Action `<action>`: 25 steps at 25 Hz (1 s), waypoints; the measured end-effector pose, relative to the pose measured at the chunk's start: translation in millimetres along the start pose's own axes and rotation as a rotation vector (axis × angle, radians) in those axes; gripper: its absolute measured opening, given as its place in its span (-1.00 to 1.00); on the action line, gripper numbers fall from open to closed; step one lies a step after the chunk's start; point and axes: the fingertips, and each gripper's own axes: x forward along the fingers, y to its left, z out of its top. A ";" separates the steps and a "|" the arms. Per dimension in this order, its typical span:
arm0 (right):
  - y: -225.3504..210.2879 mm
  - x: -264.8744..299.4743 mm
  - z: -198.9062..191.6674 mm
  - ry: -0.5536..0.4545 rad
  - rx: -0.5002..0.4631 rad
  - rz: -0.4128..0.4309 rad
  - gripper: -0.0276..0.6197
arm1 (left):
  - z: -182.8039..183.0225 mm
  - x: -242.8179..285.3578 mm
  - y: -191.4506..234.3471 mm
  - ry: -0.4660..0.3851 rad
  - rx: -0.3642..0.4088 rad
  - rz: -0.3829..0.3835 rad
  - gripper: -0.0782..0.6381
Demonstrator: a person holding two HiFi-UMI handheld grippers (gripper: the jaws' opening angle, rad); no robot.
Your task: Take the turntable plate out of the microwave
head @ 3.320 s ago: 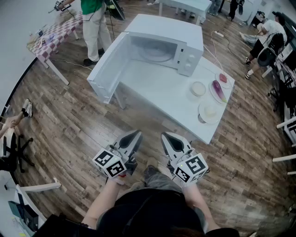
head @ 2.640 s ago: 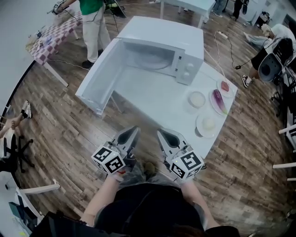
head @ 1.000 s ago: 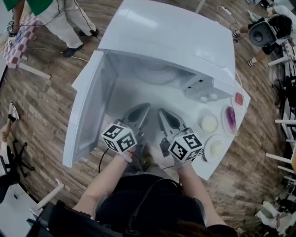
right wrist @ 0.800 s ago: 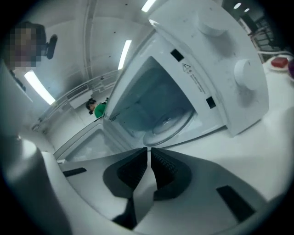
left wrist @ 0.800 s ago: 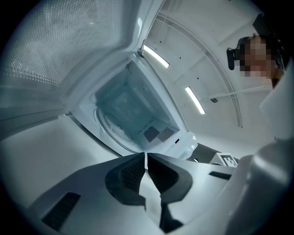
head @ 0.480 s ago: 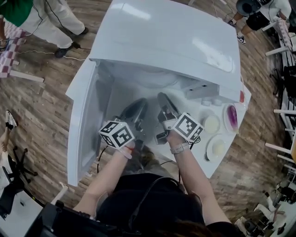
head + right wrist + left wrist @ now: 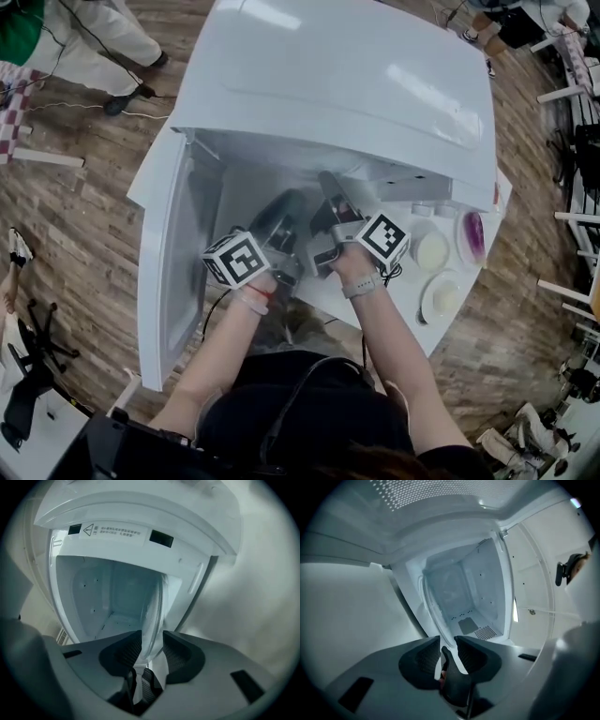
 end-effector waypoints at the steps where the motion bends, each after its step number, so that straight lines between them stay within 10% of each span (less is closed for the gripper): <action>1: -1.0 1.9 0.7 -0.006 0.013 -0.002 -0.49 | 0.1 0.6 0.7 -0.001 -0.008 0.001 -0.49; 25: -4.9 -0.5 2.3 -0.062 0.143 0.018 -0.78 | 3.6 -1.3 22.1 -0.066 -0.206 -0.009 -0.41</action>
